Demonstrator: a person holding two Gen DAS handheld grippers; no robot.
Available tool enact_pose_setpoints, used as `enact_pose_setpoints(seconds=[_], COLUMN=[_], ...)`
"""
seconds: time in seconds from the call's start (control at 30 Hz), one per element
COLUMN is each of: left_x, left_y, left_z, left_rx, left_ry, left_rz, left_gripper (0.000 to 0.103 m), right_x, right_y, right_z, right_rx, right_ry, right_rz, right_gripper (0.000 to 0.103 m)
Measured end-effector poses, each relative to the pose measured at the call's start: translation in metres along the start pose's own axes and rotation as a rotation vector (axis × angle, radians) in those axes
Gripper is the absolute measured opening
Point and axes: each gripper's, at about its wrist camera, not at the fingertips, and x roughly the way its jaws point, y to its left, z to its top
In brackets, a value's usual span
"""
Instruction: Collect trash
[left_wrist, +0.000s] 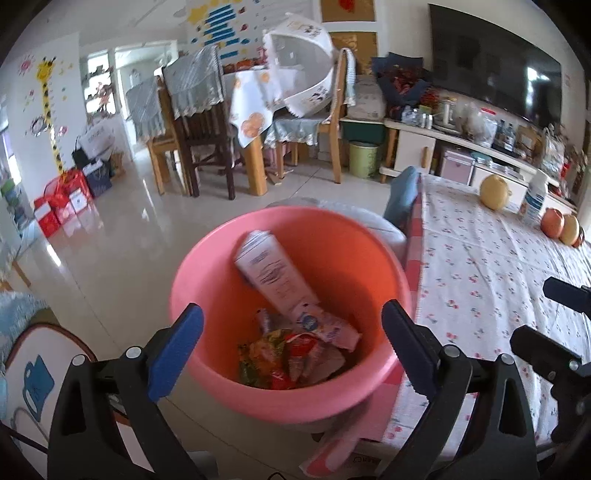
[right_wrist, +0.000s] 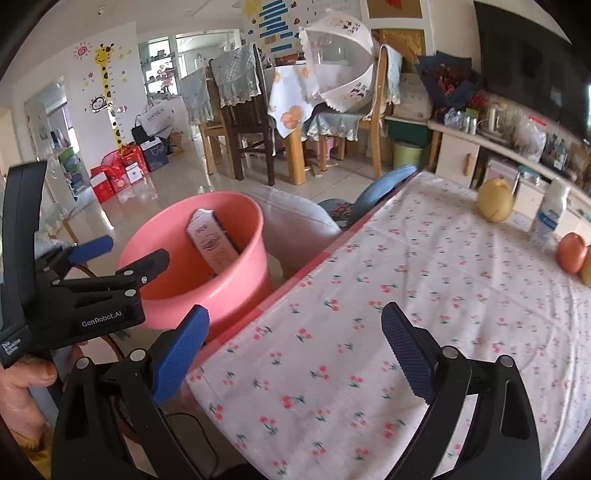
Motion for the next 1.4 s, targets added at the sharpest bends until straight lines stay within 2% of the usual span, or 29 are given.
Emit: enact_pose_setpoints(seconds=[0.37,0.8,1.4], left_x=[-0.035,-0.087,-0.164], left_y=[-0.055,-0.109,-0.177], left_z=[0.004,0.004,-0.003], left_rx=[0.049,0.118,0.197], left_ry=[-0.064,-0.149,-0.264], left_rz=[-0.074,-0.145,-0.279], left_gripper=[0.099,0.099,0.099], right_x=[-0.048,-0.118,-0.226], right_y=[-0.025,-0.069,-0.096], right_z=[-0.025,-0.052,-0.097], right_rx=[0.0,0.102,0.194], right_ry=[-0.034,-0.089,-0.2], right_rz=[-0.107,-0.204,-0.359], right_gripper=[0.094,0.095,0.096])
